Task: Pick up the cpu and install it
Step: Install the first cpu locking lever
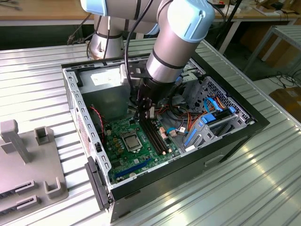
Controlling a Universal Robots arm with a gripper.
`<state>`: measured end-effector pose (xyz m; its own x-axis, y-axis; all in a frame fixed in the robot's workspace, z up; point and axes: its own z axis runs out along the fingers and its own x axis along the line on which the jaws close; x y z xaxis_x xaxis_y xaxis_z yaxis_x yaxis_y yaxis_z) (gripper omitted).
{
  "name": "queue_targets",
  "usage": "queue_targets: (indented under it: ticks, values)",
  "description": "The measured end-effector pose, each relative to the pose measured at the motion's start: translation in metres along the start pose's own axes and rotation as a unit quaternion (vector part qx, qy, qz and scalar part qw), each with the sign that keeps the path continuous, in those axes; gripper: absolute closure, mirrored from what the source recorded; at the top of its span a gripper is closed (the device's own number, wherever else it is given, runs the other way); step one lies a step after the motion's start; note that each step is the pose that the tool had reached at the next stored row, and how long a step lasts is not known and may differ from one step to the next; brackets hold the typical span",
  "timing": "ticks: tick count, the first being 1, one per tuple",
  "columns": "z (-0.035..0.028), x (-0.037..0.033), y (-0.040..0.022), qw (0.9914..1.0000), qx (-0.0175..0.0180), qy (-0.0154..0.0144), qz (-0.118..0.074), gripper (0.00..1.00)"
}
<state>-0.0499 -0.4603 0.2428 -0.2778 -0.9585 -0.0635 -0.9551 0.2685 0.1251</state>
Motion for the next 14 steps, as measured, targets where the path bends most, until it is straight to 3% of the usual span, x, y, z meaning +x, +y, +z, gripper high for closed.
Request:
queue_targets:
  ticks: [4, 7, 14]
  values:
    - [-0.0001, 0.0018, -0.0003, 0.99989, -0.0002, 0.0030, -0.014, 0.89]
    - [0.0001, 0.0028, -0.0006, 0.99922, -0.0006, 0.0059, -0.039, 0.89]
    - [0.0001, 0.0036, -0.0008, 0.99730, 0.0062, 0.0080, -0.073, 0.89]
